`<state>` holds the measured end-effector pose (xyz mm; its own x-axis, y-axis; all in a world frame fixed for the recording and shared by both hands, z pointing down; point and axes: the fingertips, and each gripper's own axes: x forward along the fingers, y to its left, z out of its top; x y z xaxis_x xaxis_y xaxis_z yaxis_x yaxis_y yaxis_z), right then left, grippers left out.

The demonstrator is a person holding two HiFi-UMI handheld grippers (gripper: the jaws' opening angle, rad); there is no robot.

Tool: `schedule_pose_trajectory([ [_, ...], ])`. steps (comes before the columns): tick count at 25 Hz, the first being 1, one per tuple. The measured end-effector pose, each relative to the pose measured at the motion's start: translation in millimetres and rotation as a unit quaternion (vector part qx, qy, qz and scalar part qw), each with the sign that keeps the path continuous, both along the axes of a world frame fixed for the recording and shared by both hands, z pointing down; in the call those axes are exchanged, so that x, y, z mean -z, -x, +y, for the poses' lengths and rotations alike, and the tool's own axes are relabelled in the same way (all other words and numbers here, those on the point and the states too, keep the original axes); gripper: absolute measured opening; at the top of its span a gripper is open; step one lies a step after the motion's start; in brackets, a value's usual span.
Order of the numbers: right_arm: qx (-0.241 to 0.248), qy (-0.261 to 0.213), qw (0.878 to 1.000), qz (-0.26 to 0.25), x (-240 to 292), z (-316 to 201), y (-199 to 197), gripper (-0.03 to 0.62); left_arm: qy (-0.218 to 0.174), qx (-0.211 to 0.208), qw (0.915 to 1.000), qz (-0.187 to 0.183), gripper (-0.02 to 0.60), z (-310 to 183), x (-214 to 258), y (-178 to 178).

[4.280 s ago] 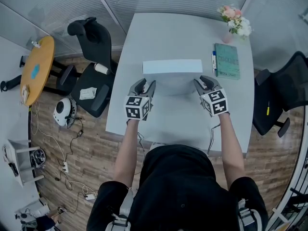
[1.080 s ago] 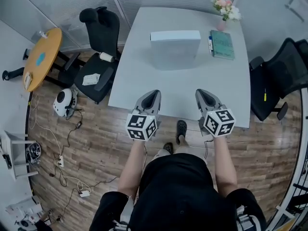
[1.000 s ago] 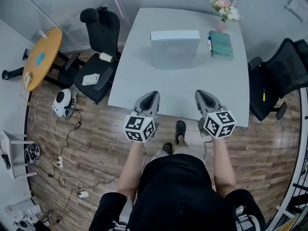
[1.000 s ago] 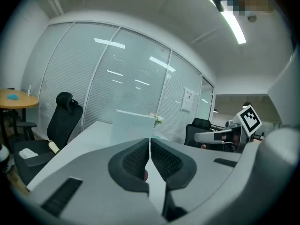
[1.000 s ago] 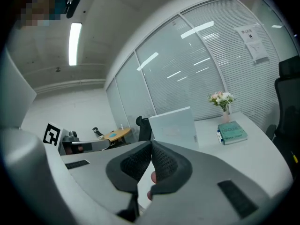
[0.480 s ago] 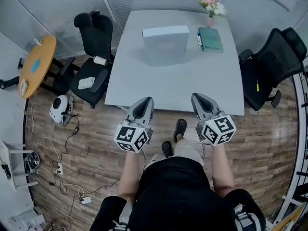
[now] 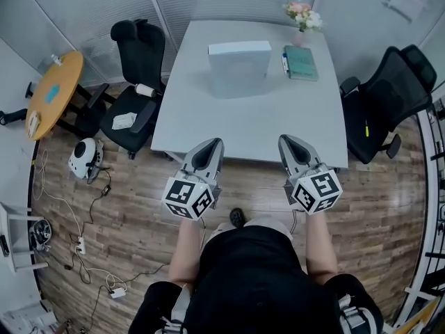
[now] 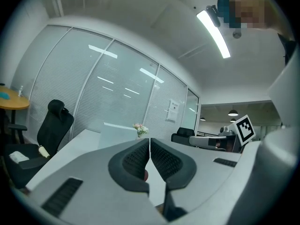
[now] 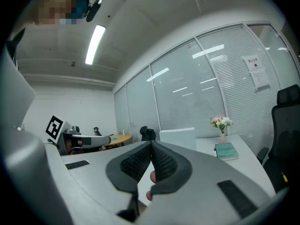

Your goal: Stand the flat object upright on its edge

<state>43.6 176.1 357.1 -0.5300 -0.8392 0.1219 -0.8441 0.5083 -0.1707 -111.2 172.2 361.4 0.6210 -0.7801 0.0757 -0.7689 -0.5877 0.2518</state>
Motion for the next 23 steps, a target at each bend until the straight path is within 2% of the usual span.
schedule_pose_trajectory([
  [17,0.003,-0.011,1.0,-0.001,3.1,10.1,1.8,0.015,0.004,0.0,0.9998,-0.021,0.031,11.3,-2.5,-4.5],
  [23,0.005,-0.01,1.0,-0.007,4.7,11.0,0.7,0.015,0.002,0.007,0.9998,-0.018,0.031,8.0,0.9,-0.4],
])
